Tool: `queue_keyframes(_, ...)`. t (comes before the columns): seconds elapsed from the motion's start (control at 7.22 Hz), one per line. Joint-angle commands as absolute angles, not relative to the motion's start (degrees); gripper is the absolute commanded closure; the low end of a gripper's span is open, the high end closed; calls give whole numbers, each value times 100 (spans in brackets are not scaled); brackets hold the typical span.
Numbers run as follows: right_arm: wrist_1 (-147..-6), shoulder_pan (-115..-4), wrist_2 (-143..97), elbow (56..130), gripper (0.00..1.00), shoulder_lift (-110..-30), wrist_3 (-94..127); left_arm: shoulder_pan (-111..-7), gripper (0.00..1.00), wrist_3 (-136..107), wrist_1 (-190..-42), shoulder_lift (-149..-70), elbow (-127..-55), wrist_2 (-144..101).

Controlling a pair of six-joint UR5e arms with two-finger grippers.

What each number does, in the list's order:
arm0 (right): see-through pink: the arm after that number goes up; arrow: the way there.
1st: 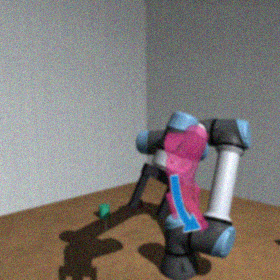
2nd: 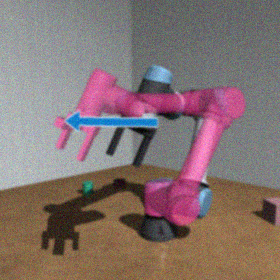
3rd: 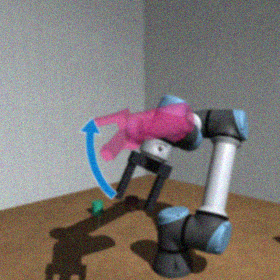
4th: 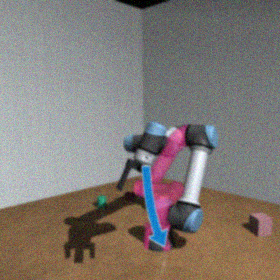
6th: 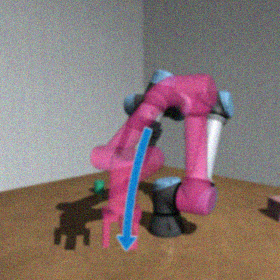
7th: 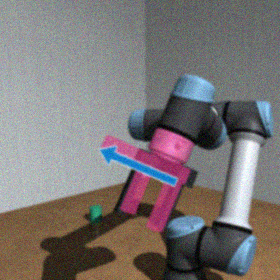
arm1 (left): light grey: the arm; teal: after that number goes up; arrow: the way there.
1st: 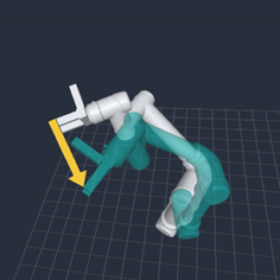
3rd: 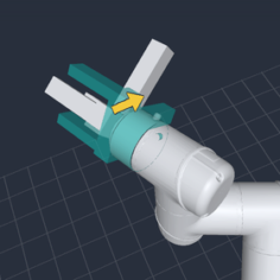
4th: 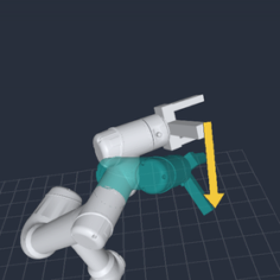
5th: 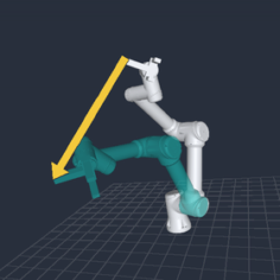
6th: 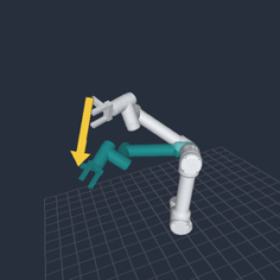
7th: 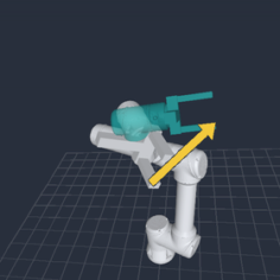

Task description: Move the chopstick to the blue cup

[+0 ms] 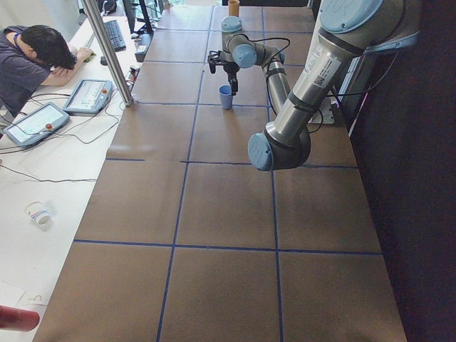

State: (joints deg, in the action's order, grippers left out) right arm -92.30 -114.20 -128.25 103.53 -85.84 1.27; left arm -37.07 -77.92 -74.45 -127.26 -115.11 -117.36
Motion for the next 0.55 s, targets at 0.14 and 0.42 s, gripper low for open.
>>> queue_keyframes(0.14, -11508, -10446, -12841, 10749, 98, -6992, 385, -4156, 0, -7055, -7401, -12333, -11724, -11821)
queue_keyframes(0.42, -11654, -9017, -12832, 10871, 99, -6226, 2363, -4769, 0, -6025, -7392, -11701, -11943, -11839)
